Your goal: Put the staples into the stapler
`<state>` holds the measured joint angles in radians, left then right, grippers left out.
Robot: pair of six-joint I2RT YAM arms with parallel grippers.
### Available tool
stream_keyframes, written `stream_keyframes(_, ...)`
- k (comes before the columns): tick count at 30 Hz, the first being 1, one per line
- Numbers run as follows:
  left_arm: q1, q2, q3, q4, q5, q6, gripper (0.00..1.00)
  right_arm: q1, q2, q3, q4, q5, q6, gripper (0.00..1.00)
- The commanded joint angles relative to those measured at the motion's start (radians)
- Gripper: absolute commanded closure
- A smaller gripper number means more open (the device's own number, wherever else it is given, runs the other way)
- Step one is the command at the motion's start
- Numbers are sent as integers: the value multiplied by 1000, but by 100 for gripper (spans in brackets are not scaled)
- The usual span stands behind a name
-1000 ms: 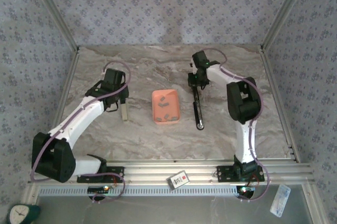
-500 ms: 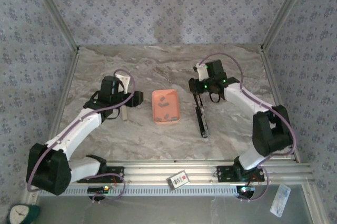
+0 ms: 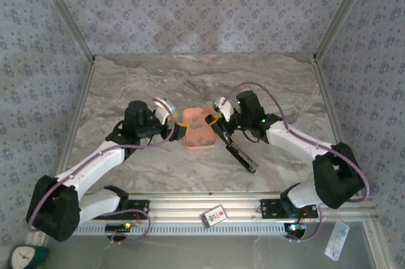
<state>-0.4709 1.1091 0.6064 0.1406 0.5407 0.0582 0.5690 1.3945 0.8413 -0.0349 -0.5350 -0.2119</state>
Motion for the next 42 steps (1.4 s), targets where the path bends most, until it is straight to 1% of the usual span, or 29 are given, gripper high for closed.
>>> stream_keyframes(1, -25, -32, -37, 63, 80, 100, 24, 29, -52, -15, 78, -82, -87, 89)
stream_keyframes(3, -42, -44, -55, 74, 103, 141, 25, 47, -73, -36, 86, -110, -114, 89)
stream_keyframes(8, -100, -70, -85, 55, 115, 256, 26, 74, -130, -108, 143, -188, -170, 89)
stream_keyframes(11, -135, -72, -89, 45, 133, 322, 26, 92, -152, -144, 164, -239, -228, 90)
stream_keyframes(17, -166, -77, -83, 26, 175, 396, 28, 118, -153, -167, 159, -297, -314, 91)
stream_keyframes(21, -171, -80, -72, 1, 217, 422, 30, 130, -144, -170, 159, -296, -346, 91)
stream_keyframes(24, -173, -75, -51, -46, 241, 445, 34, 138, -140, -170, 162, -296, -357, 91)
stream_keyframes(33, -179, -40, -10, -102, 313, 472, 51, 158, -105, -158, 177, -287, -352, 92)
stream_keyframes(40, -189, -18, 7, -127, 313, 482, 54, 165, -92, -151, 197, -276, -333, 91)
stream_keyframes(42, -188, -13, 6, -133, 310, 486, 59, 167, -93, -152, 206, -276, -328, 91)
